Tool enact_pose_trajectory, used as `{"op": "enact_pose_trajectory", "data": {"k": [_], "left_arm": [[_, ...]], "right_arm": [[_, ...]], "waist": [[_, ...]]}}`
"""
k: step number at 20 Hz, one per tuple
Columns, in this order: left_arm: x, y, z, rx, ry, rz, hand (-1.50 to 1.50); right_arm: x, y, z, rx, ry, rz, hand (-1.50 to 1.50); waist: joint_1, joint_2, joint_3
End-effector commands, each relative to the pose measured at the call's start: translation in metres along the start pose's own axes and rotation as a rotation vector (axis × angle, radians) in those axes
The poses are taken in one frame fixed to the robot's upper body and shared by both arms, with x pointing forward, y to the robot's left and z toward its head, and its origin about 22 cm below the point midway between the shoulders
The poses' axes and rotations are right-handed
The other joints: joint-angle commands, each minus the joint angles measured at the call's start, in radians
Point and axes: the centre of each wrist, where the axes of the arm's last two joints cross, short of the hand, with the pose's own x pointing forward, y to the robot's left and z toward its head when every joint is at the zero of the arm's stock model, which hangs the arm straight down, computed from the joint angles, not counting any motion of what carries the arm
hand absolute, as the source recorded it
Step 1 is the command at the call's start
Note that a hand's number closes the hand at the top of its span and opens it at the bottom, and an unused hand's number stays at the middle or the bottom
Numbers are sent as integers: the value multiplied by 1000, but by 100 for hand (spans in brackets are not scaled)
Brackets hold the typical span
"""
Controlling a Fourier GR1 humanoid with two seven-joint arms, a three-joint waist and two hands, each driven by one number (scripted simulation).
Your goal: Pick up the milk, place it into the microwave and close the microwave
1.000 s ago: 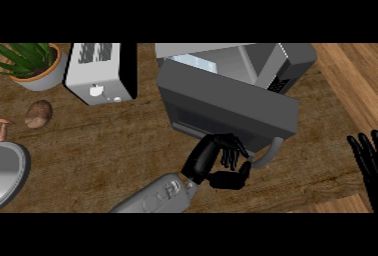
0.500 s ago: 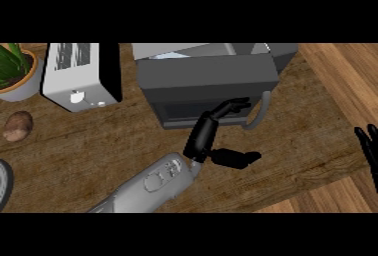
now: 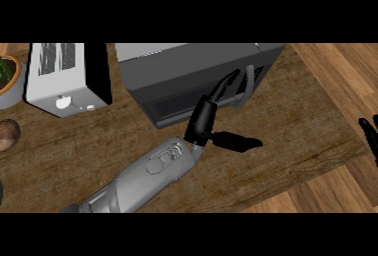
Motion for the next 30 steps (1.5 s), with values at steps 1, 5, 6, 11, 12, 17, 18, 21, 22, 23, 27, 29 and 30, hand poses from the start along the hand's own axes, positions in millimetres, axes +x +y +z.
{"op": "enact_pose_trajectory", "data": {"k": [1, 5, 6, 11, 12, 17, 18, 21, 22, 23, 27, 29, 30], "left_arm": [[5, 4, -15, 36, -23, 0, -150], [7, 3, -20, 35, -32, 2, -150], [6, 5, -21, 45, -33, 1, -150], [7, 4, -25, 48, -46, -1, -150], [6, 4, -24, 50, -59, -7, -150], [4, 6, -28, 67, -53, 3, -150], [2, 7, -26, 73, -56, -8, -150], [1, 8, -27, 78, -68, -1, -150], [0, 7, -25, 85, -56, 3, -150], [0, 7, -25, 84, -66, -6, -150], [-2, 8, -26, 92, -75, -3, -150], [-1, 8, -28, 103, -82, -4, -150], [-4, 9, -25, 101, -62, 9, -150]], "right_arm": [[5, -2, -10, 48, -19, -24, -150], [10, -5, -22, 69, -33, -28, -150], [12, -6, -25, 76, -39, -25, -150], [13, -9, -29, 85, -22, -46, -150], [12, -8, -28, 84, -21, -47, -150], [17, -14, -35, 79, -27, -46, -150], [22, -16, -35, 79, -29, -31, -150], [20, -16, -38, 77, -32, -46, -150], [19, -14, -38, 91, -29, -57, -150], [23, -16, -42, 106, -29, -46, -150], [25, -19, -41, 99, -20, -50, -150], [27, -22, -43, 101, -19, -50, -150], [28, -22, -44, 94, -23, -50, -150]], "waist": [[-21, 7, 1], [-30, 10, 1], [-25, 12, 1], [-46, 16, 2], [-56, 19, 2], [-53, 24, 3], [-68, 18, 2], [-58, 21, 2], [-75, 19, 3], [-73, 19, 2], [-83, 24, 4], [-82, 20, 4], [-76, 21, 3]]}}
